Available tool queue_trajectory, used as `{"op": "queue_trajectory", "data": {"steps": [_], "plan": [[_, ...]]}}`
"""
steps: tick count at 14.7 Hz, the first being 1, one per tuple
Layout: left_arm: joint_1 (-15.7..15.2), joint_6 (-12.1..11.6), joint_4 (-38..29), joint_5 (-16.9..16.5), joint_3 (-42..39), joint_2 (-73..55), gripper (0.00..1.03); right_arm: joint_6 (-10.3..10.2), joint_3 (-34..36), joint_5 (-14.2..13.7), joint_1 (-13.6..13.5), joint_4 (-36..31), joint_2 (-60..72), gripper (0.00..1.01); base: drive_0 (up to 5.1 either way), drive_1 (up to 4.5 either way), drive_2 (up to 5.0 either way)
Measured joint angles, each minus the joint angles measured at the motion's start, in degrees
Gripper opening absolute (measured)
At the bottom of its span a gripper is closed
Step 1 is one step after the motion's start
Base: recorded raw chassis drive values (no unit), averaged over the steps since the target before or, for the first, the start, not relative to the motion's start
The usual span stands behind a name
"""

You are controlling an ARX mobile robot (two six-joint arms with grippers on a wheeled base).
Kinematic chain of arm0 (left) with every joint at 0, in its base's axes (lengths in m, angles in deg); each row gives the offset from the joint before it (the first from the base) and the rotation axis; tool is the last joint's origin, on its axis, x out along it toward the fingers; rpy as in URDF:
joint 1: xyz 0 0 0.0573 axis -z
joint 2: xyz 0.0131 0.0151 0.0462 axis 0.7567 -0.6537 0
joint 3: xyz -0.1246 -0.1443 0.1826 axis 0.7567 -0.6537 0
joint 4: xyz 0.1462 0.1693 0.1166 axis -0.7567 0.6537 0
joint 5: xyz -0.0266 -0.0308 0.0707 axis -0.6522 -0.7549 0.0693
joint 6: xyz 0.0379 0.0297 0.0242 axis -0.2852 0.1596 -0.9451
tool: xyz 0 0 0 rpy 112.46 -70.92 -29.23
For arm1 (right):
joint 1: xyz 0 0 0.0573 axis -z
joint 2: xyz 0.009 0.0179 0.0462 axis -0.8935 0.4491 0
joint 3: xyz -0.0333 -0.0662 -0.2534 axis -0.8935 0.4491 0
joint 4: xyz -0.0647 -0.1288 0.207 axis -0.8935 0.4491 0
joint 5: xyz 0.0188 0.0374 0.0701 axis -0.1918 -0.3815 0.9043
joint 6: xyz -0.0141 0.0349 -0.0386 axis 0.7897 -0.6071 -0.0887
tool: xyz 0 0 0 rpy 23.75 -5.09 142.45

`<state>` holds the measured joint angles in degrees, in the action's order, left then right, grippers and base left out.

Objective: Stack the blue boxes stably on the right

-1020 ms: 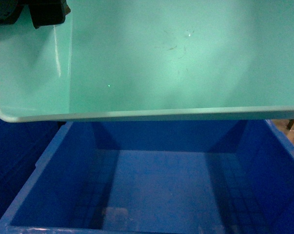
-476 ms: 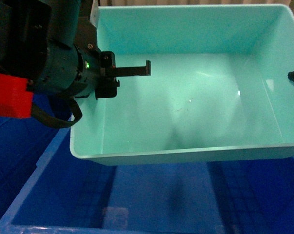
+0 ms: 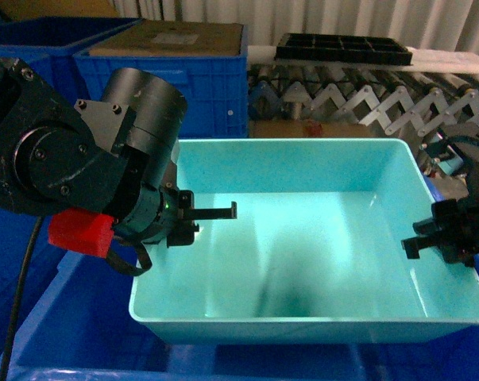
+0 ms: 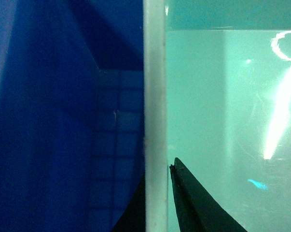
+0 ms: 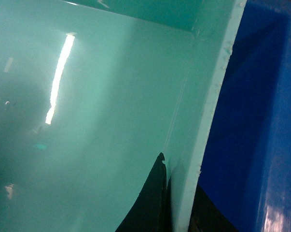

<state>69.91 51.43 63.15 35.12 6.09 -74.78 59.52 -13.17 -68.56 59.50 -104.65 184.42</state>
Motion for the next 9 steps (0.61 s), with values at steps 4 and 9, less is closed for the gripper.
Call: {"op": "queue_trajectory", "data": {"steps": [4,9], "plan": [[-0.13,-0.22,-1.46,0.0,-0.72,-3.34,0.08,-0.26,1.53,-1.6,-1.25,-2.8,3.34,0.03,0.0,0.0,0.0],[-2.05,-2.43,-3.37,-0.22,4.79,-9.84,0.08,0.44,-3.56,-3.13,-2.58,-5.6,10.27,0.03,0.0,0.0,0.0]]}}
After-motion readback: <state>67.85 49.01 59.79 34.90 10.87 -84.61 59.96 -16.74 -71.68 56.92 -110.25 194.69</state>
